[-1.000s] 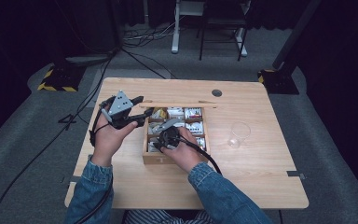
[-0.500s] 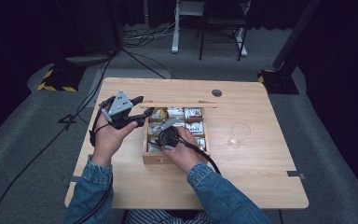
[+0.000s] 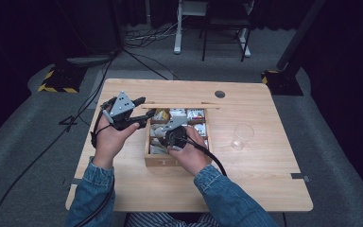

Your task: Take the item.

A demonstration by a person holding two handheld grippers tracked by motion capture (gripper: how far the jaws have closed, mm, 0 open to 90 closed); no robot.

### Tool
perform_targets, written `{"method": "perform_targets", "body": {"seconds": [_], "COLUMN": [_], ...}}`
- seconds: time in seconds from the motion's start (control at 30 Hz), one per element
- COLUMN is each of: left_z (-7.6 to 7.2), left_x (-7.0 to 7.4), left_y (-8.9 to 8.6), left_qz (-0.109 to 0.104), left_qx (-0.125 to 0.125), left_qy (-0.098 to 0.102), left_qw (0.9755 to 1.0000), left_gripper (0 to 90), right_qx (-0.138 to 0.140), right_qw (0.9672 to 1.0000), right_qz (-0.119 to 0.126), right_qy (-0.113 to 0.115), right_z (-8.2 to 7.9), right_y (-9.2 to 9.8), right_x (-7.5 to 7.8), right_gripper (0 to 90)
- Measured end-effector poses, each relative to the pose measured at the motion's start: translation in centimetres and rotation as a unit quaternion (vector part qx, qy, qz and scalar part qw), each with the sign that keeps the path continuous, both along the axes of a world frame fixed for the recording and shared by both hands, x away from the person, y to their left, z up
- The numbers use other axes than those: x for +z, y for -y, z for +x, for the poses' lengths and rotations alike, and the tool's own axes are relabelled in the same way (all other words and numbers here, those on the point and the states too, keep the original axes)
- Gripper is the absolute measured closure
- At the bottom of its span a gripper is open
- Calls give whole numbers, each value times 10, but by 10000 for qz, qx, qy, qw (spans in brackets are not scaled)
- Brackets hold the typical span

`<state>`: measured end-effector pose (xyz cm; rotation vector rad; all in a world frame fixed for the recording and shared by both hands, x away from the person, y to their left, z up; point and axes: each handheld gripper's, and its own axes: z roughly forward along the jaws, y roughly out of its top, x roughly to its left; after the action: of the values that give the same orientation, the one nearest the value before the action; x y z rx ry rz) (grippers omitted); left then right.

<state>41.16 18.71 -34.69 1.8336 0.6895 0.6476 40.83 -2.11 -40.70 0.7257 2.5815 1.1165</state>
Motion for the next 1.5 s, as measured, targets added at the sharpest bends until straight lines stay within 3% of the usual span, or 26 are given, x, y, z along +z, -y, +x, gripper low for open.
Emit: {"method": "perform_targets", "body": {"seconds": [0.67,1.1,1.5], "left_z": [0,0,0], "left_x": [-1,-1,-1], "left_y": [-1,0,0], "left_qz": [-2,-28,-9], "left_qx": [-21,-18,-11], "left_qy": [-17,-20,-11], "left_qw": [10000,10000,10000], "left_gripper": [441,441,441], "right_qx": [-65,-293,-598], "right_qw": [9991,9981,9948], "right_qz": [386,489,757], "right_qy": [137,220,314], "right_z": [-11,-14,-17], "right_y": [25,54,86], "right_x": [30,46,59], "right_gripper": [900,900,900]}}
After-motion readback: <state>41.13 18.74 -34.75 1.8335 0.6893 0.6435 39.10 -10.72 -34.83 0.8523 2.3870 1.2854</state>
